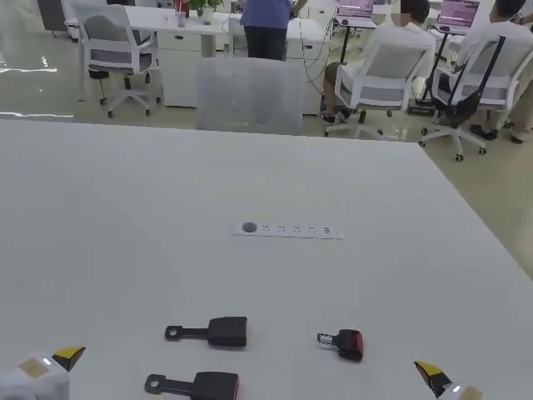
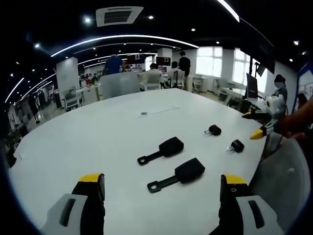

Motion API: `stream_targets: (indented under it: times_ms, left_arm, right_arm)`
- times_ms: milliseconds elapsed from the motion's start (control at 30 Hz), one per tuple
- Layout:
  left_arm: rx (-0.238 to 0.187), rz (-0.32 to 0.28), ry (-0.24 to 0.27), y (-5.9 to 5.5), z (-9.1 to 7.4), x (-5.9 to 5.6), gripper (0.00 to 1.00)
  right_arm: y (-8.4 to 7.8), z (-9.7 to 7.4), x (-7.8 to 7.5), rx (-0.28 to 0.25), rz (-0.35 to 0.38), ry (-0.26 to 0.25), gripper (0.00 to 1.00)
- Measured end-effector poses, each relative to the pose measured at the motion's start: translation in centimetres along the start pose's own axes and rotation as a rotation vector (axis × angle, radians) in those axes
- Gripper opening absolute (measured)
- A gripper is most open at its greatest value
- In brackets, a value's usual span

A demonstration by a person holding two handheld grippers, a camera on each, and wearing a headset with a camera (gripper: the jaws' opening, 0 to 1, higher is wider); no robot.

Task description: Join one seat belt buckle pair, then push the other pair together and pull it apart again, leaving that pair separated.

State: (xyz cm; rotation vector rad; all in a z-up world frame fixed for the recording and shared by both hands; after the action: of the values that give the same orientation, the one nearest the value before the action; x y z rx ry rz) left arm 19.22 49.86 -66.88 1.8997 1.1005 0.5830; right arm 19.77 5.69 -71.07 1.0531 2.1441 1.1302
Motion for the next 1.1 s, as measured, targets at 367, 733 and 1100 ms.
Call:
stream_targets:
  times_ms: [367,733,1100]
  left_arm:
    - [0.004,-0.002,0.002,0.0,0.4,0.1,1.0]
    - [0.009,0.0,-0.004,0.1,0.9,-0.1,1.0]
    - [0.027,0.024,-0.029,0.4,1.7,-0.6,1.0]
  right_arm:
    - [-0.5,0.4,0.1,0.025,-0.017,0.024,0.96]
    - [-0.4,0.8,-0.1,0.021,-0.011,0.035,0.96]
    - [-1.4,0.6,-0.2,0.052,-0.011,0.058,0.96]
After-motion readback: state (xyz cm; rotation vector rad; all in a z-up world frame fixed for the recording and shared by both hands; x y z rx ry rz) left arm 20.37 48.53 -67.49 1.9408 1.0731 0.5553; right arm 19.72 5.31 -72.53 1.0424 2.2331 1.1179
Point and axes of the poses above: the centre of the closed fingertips' face, and the gripper's own axes: z roughly forward along the fingers, x roughly to its left, y roughly out of its top, the point moved 10 cm from there along -z, roughly backward along the fingers, and after that the axes turned 1 degree about x, right-handed, at the moved point
